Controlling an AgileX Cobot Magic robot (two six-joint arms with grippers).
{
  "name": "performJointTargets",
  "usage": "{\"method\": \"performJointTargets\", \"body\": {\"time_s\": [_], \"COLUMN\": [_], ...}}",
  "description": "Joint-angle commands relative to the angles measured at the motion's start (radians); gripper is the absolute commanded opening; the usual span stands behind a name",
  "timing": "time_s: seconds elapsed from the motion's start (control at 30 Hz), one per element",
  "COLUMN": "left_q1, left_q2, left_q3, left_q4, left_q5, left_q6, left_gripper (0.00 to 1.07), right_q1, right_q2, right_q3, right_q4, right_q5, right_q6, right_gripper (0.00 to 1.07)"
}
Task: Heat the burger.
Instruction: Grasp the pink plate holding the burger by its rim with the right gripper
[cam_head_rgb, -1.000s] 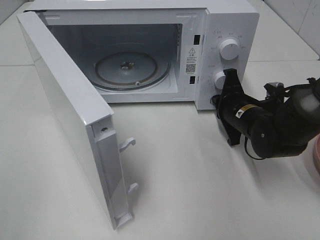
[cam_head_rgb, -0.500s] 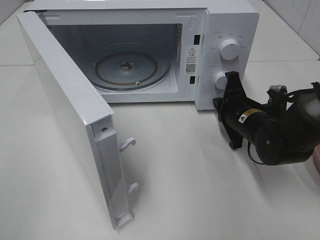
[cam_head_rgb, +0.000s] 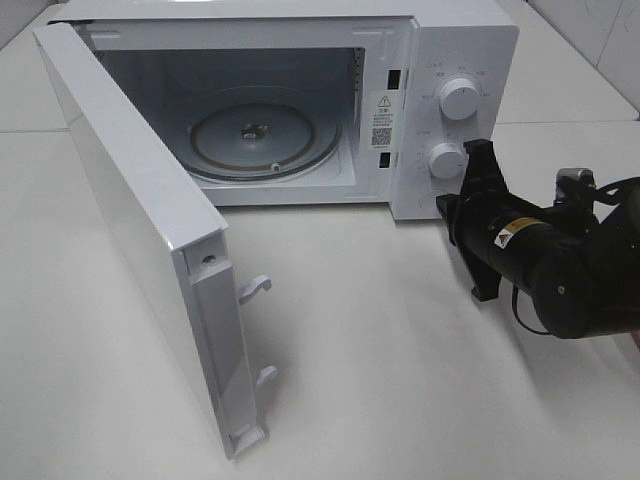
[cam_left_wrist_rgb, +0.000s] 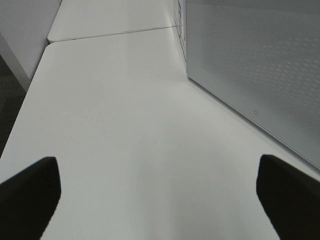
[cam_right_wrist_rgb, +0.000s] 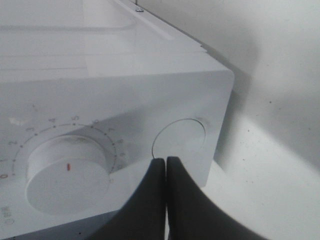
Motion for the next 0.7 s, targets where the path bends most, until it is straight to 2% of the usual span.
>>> {"method": "performJointTargets", "body": {"time_s": [0.03, 0.17, 0.27, 0.33, 0.37, 0.43, 0.5, 0.53, 0.57, 0.6, 0.63, 0.7], "left_q1": [-0.006, -0.006, -0.006, -0.006, -0.006, -0.006, -0.006, -0.006, -0.006, -0.006, -0.006, -0.006], "left_q2": [-0.016, -0.016, -0.016, -0.016, -0.016, -0.016, -0.016, -0.016, -0.016, -0.016, -0.016, -0.016], "left_q3": [0.002, 0.002, 0.002, 0.002, 0.002, 0.002, 0.002, 0.002, 0.002, 0.002, 0.002, 0.002], "left_q4": [-0.002, -0.002, -0.002, -0.002, -0.002, -0.002, -0.002, -0.002, -0.002, -0.002, -0.002, -0.002], "left_q5": [-0.003, -0.003, -0.003, -0.003, -0.003, -0.003, -0.003, -0.003, -0.003, -0.003, -0.003, -0.003], "left_q6": [-0.003, -0.003, -0.003, -0.003, -0.003, -0.003, -0.003, -0.003, -0.003, -0.003, -0.003, -0.003], "left_gripper": [1.01, 1.01, 1.01, 1.01, 1.01, 1.01, 1.01, 1.01, 1.01, 1.01, 1.01, 1.01], "right_q1": [-0.003, -0.003, -0.003, -0.003, -0.003, -0.003, -0.003, -0.003, -0.003, -0.003, -0.003, -0.003], "right_q2": [-0.042, -0.111, -0.133, -0.228, -0.228, -0.322, -0.356, -0.419, -0.419, -0.481, -0.481, -0.571], "right_q3": [0.037, 0.106, 0.120, 0.165, 0.165, 0.184, 0.185, 0.183, 0.183, 0.183, 0.183, 0.183], "right_q4": [0.001, 0.009, 0.009, 0.028, 0.028, 0.057, 0.071, 0.101, 0.101, 0.164, 0.164, 0.268], "right_q5": [-0.005, 0.007, 0.027, 0.148, 0.148, 0.262, 0.318, 0.427, 0.427, 0.550, 0.550, 0.714], "right_q6": [-0.020, -0.087, -0.125, -0.334, -0.334, -0.504, -0.578, -0.761, -0.761, -0.944, -0.944, -1.222], "right_gripper": [0.00, 0.00, 0.00, 0.00, 0.00, 0.00, 0.00, 0.00, 0.00, 0.00, 0.00, 0.00]}}
